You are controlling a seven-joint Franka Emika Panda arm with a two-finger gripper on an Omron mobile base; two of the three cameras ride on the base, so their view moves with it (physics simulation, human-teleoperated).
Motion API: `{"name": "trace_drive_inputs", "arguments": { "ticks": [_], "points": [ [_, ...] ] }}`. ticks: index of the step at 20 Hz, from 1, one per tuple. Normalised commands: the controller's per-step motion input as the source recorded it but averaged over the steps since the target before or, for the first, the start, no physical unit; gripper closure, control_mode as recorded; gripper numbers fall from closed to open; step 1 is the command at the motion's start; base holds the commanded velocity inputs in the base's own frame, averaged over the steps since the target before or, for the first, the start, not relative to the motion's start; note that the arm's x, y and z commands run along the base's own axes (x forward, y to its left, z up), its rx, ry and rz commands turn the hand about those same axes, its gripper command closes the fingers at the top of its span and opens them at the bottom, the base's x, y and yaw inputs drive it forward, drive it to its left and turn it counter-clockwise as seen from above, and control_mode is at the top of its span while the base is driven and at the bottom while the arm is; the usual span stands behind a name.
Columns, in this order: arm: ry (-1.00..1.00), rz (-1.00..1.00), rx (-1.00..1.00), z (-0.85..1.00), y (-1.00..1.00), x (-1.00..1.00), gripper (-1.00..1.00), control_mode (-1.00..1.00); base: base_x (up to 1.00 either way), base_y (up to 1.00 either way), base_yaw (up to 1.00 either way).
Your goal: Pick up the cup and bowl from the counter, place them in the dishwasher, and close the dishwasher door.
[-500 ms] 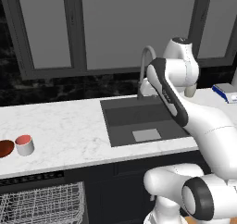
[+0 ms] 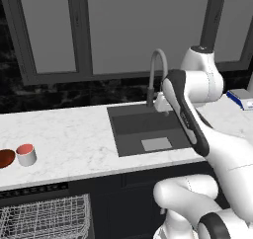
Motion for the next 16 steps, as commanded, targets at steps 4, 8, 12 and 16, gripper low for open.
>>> {"name": "trace_drive_inputs", "arguments": {
  "ticks": [4,8,12,16],
  "points": [
    [0.0,0.0,-0.06,-0.14,0.04,-0.69,-1.0,-1.0,0.0,0.0,0.0],
    [0.0,0.0,-0.05,-0.12,0.02,-0.62,-1.0,-1.0,0.0,0.0,0.0],
    [0.0,0.0,-0.02,-0.06,0.04,-0.37,-1.0,-1.0,0.0,0.0,0.0],
    [0.0,0.0,0.0,-0.01,0.06,-0.14,-1.0,1.0,-0.18,0.04,0.0]
  ]
}}
